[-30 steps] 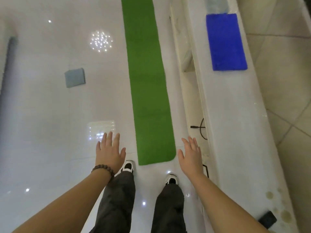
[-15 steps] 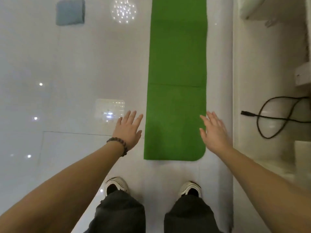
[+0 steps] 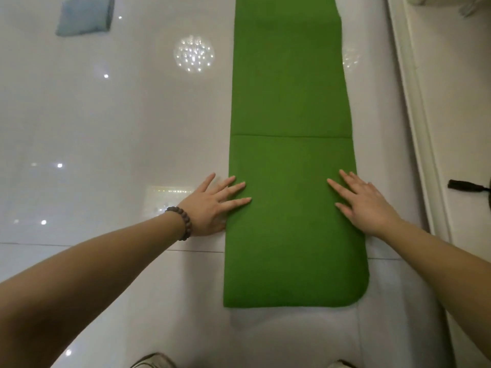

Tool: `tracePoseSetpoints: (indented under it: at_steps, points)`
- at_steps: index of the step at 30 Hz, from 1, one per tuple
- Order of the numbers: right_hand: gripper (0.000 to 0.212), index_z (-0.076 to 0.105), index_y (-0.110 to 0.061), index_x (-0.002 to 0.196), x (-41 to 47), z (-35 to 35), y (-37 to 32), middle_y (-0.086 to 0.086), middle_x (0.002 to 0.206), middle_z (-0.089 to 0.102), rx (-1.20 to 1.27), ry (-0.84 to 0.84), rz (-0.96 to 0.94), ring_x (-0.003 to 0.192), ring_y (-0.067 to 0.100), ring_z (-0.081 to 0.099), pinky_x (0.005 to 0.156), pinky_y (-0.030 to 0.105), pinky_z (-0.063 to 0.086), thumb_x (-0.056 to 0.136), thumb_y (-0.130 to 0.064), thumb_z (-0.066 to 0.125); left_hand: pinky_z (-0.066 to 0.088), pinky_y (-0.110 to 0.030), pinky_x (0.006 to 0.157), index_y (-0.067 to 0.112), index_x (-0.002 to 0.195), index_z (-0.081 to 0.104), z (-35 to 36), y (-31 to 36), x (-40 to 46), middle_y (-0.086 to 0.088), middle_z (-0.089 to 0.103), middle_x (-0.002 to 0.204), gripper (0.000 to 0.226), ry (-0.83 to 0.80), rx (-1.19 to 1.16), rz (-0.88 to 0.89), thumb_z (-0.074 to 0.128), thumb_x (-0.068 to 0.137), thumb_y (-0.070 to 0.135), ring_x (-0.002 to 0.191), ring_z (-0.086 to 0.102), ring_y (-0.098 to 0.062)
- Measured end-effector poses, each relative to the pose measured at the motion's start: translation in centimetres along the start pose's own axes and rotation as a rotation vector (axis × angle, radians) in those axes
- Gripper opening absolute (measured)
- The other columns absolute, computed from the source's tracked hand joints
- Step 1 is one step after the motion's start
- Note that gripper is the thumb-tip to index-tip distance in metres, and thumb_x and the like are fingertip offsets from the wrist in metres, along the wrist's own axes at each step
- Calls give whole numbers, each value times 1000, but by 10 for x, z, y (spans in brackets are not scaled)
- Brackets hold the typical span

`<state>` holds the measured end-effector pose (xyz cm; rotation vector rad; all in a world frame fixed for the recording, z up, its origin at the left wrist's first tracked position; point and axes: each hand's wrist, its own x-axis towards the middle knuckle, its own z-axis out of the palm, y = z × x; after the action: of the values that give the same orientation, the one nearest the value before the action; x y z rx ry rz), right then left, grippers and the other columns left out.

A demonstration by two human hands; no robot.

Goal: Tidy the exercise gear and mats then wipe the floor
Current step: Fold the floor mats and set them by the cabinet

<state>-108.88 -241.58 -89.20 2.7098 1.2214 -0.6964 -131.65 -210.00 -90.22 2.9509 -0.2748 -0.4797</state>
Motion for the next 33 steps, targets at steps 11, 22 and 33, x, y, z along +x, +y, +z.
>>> tracePoseSetpoints:
  at_steps: [11, 22, 33]
  points:
    - [76, 29, -29, 146, -32, -32, 44, 1, 155, 24, 447, 5, 41, 142, 13, 22, 108, 15, 12, 86, 15, 44, 10, -47, 118, 28, 125, 57, -10, 13, 1, 6, 50, 139, 45, 368, -516, -165, 37, 86, 35, 140, 30, -13]
    - [35, 58, -8, 120, -5, -83, -4, 6, 115, 62, 1016, 525, 238, 108, 19, 59, 85, 29, 43, 88, -20, 65, 45, -9, 86, 12, 126, 58, -110, -5, 54, 6, 64, 113, 30, 777, -1088, -443, 51, 97, 19, 95, 58, 12]
    - [29, 50, -14, 114, -1, -136, -40, 6, 103, 63, 878, 687, 194, 91, 26, 61, 78, 42, 53, 92, -32, 57, 32, -15, 51, 11, 82, 47, -136, 5, 32, 8, 51, 65, 24, 1038, -843, -711, 52, 96, 30, 59, 50, 3]
